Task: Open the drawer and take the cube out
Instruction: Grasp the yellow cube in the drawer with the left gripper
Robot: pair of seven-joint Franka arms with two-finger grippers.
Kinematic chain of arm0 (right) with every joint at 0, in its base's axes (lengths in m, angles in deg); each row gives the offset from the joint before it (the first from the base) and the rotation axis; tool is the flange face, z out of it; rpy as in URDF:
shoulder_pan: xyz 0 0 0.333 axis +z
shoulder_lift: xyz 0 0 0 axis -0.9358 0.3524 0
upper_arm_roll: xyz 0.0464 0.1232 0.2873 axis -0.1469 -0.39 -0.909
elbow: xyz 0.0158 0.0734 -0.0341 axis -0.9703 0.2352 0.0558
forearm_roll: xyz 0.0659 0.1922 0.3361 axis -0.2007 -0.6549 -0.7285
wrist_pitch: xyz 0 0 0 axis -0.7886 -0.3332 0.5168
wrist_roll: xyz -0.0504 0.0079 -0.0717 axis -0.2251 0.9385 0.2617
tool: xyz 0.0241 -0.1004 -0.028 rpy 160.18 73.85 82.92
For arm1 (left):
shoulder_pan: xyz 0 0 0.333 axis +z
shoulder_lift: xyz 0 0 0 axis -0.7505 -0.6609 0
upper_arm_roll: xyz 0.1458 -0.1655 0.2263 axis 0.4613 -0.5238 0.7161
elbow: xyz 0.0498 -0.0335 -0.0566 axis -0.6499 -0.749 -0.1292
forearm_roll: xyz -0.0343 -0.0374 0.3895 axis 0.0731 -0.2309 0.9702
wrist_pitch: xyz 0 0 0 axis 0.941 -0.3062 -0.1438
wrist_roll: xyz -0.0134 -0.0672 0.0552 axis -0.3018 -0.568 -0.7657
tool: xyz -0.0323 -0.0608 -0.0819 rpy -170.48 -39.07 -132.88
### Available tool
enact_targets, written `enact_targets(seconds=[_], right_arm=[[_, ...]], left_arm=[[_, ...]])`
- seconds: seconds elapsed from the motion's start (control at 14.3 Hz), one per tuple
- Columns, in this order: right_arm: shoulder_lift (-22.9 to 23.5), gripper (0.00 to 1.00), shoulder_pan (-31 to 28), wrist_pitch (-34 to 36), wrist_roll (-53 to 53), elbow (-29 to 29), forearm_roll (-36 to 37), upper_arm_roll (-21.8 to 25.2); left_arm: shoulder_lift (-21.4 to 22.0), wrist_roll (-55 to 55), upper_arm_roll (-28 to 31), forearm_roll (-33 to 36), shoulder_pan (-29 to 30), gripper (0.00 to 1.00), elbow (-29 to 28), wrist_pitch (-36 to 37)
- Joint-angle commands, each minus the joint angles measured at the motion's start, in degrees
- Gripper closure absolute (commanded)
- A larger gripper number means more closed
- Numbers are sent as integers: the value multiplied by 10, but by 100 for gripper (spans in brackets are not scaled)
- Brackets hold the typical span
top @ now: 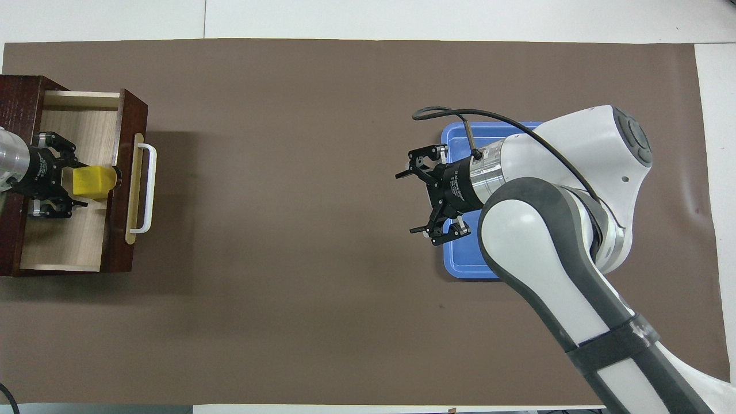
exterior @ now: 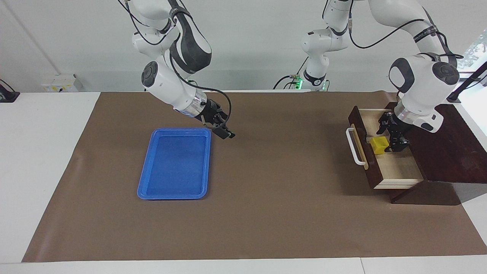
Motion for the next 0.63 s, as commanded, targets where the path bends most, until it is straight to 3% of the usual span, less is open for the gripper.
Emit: enact_targets(seconds=[0.0,0.07,0.14,0.35,0.56], right_arm=[[-8,0,-1,-18,-4,10,-13,-1],[-8,0,-1,-20,-4,10,-12,-1],[-8,0,-1,-21,-4,9,-13,-2],[-7,0,-1,-24,-4,8,-12,-2],[-6,0,-1,-24,-4,6,-13,-2]], left_arm=[[18,-7,-4,11,3,65,-23,-16],[18,-6,-4,11,3,91,-20,-15],[16,-5,-4,11,0,100,-18,-13],[2,-4,-5,9,-2,100,38,25],[-35,-2,-6,5,-5,100,177,131]])
